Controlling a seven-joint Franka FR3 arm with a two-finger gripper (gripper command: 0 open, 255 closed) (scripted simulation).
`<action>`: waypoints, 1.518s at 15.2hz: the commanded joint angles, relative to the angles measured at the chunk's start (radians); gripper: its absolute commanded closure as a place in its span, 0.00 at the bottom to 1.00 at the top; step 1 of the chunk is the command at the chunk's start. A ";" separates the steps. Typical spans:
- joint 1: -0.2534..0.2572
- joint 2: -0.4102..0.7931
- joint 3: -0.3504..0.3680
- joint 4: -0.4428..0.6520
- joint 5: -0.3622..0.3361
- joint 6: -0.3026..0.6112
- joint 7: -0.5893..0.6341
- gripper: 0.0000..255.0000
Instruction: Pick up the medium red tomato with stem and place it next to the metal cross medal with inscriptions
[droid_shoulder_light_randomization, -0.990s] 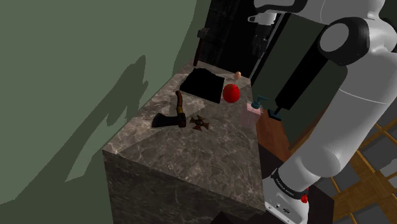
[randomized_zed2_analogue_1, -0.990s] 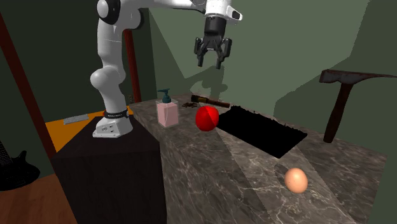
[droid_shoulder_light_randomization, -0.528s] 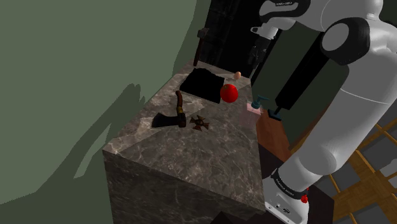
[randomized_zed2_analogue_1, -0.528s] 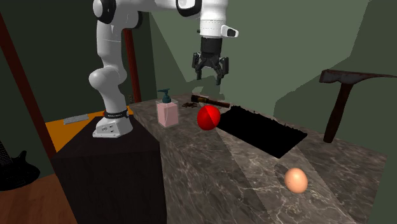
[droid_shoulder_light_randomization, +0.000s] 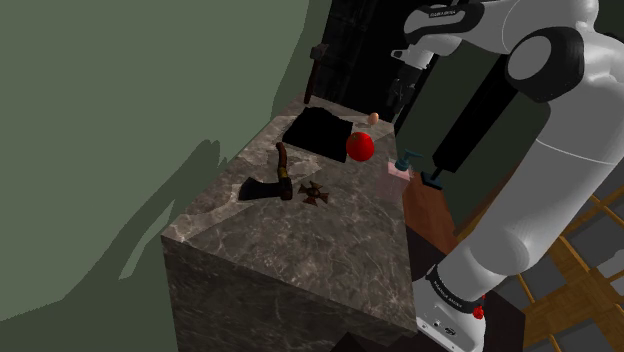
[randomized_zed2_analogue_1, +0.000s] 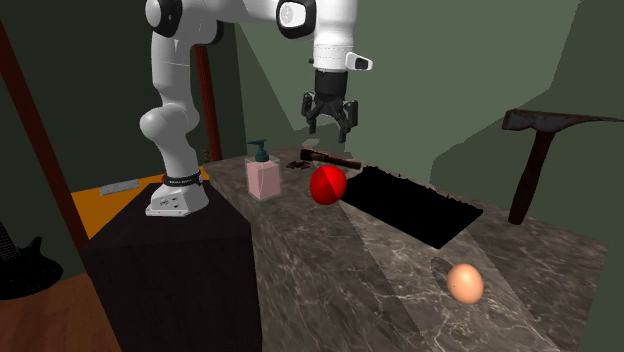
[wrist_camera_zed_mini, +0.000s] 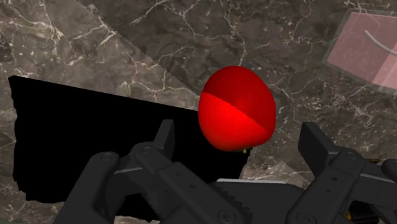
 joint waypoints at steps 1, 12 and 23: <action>0.000 0.000 0.000 -0.001 0.000 0.001 0.000 0.00; 0.000 0.000 0.000 -0.001 0.000 0.001 0.000 1.00; 0.300 0.011 0.118 -0.124 -0.555 0.064 0.599 0.00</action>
